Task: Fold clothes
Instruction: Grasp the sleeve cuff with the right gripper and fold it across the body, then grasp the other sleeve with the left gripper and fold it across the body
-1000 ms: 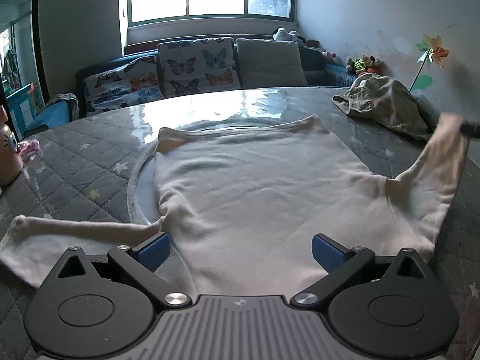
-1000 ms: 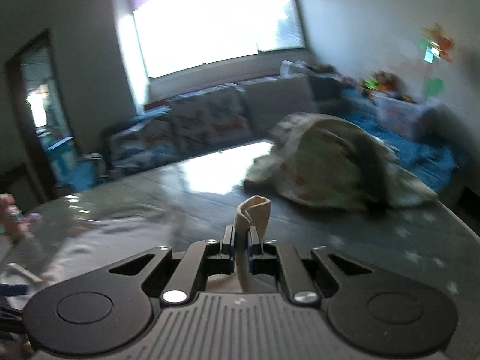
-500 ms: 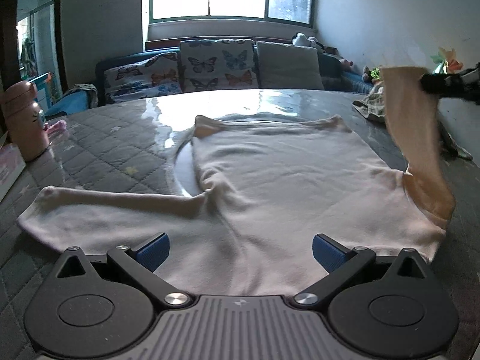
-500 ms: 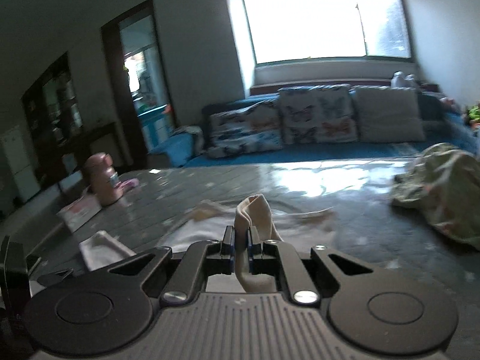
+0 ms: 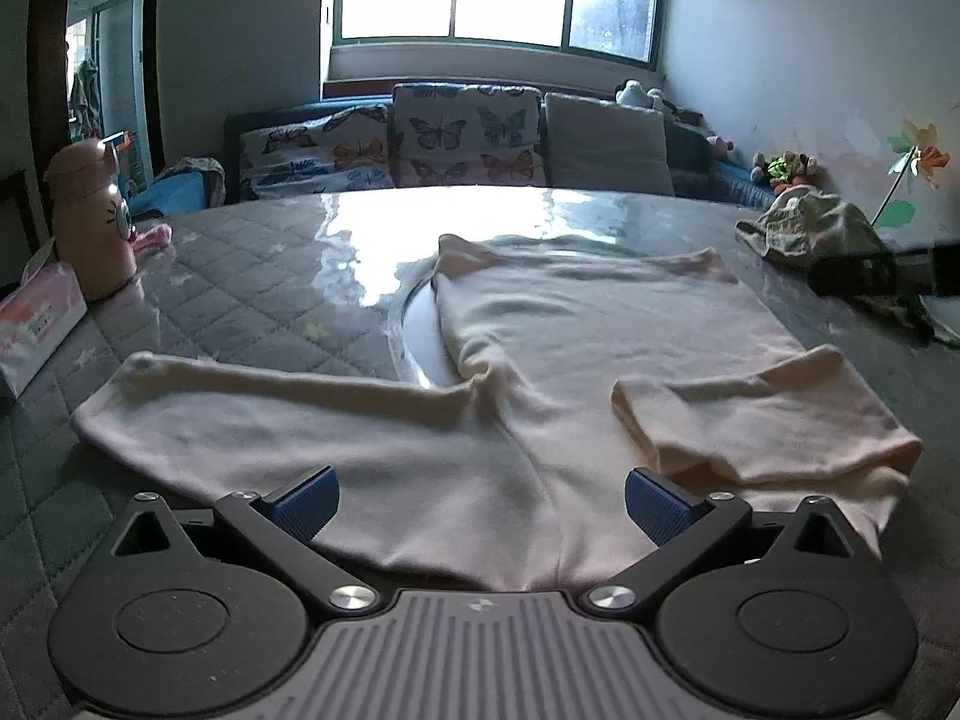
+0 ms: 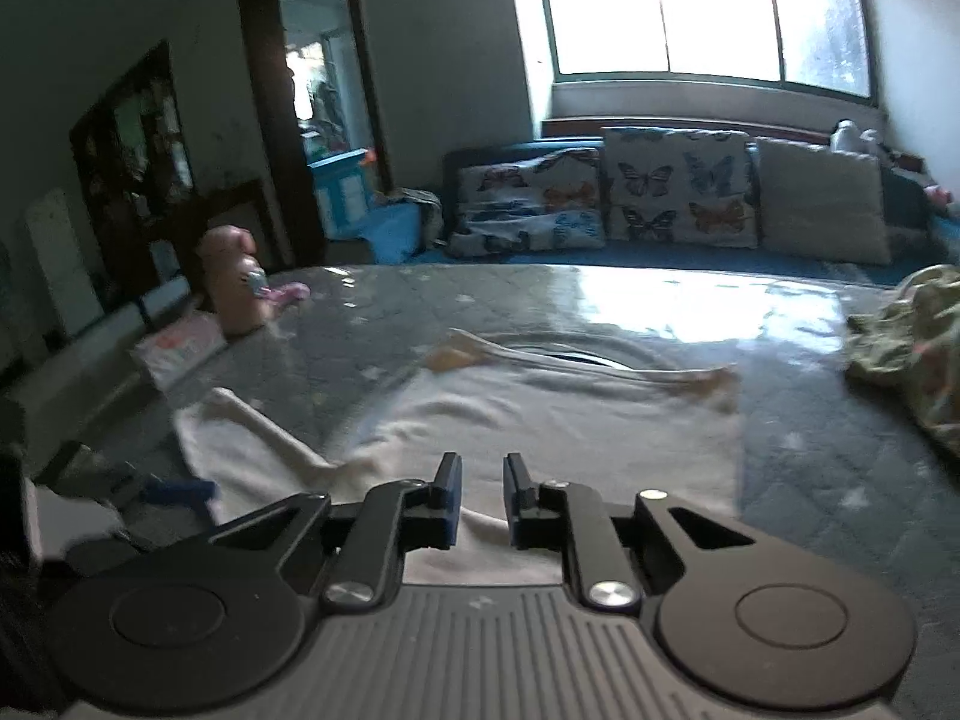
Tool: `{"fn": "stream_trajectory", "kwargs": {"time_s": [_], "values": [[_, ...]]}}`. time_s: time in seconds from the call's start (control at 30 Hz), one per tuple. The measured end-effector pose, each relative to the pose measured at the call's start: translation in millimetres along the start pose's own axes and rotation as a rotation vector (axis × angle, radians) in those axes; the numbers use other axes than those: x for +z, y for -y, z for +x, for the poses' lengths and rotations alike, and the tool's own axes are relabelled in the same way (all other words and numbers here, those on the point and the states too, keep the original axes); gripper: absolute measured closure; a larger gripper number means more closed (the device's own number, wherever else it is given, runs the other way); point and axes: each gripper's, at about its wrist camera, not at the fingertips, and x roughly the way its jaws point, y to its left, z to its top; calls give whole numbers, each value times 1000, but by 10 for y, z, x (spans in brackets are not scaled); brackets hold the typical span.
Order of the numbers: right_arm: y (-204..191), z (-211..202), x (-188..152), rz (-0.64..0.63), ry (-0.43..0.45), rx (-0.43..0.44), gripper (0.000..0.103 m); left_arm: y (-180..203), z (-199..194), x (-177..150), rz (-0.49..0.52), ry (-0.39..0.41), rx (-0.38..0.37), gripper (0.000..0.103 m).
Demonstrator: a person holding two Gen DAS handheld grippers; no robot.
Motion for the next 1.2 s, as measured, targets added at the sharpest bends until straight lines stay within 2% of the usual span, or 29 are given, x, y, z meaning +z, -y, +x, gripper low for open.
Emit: {"fn": "stream_trajectory", "kwargs": {"time_s": [0.07, 0.23, 0.5, 0.63, 0.8, 0.83, 0.93, 1.03, 1.13, 1.2], "values": [[122, -21, -21, -7, -21, -45, 81, 27, 7, 41, 4, 8, -8, 0], [495, -53, -229, 17, -81, -135, 81, 118, 88, 108, 16, 2, -12, 0], [744, -91, -580, 60, -159, -144, 80, 285, 225, 203, 26, -10, -11, 0], [765, -158, -649, 61, -159, -153, 66, 360, 279, 207, 41, -19, -26, 2], [759, -222, -704, 47, -163, -167, 50, 453, 318, 183, 59, -33, -72, 23], [757, -231, -719, 43, -164, -171, 50, 469, 327, 178, 62, -36, -81, 25], [758, -234, -767, 42, -174, -173, 48, 521, 341, 163, 72, -43, -108, 41], [739, -233, -807, 37, -177, -176, 45, 577, 363, 148, 90, -51, -128, 48], [722, -243, -819, 37, -174, -172, 42, 609, 376, 139, 97, -60, -150, 62], [714, -254, -822, 35, -170, -173, 39, 620, 368, 141, 96, -61, -170, 78]]}}
